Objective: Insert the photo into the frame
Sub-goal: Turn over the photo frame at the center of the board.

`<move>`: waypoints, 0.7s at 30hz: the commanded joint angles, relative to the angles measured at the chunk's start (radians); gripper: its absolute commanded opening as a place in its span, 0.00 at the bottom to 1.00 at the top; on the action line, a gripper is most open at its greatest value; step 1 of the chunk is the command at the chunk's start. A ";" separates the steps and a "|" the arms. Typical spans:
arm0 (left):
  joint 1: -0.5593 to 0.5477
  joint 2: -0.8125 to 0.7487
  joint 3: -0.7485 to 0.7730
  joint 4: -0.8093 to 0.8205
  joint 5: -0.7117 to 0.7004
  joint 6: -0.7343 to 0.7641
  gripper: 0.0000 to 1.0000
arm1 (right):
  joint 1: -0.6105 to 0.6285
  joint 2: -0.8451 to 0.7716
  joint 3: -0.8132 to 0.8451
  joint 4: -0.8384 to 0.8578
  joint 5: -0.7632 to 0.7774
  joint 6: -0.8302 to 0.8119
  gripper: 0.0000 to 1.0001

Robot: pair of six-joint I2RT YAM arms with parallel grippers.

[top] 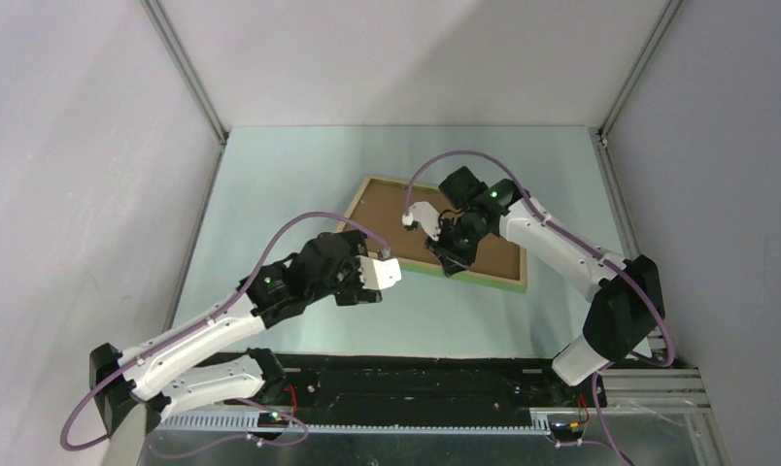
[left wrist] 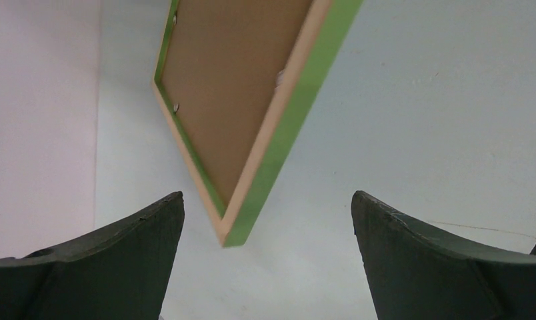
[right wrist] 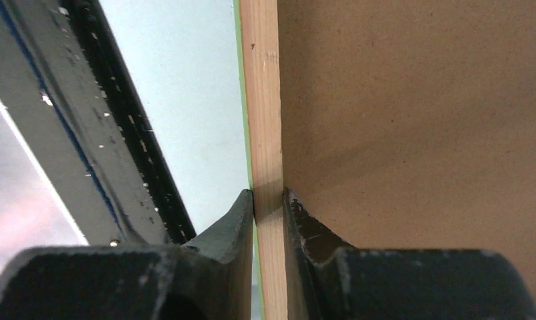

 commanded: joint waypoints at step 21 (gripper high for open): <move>-0.154 0.455 0.347 0.100 -0.003 0.241 0.88 | -0.144 0.048 0.350 -0.360 -0.313 -0.056 0.00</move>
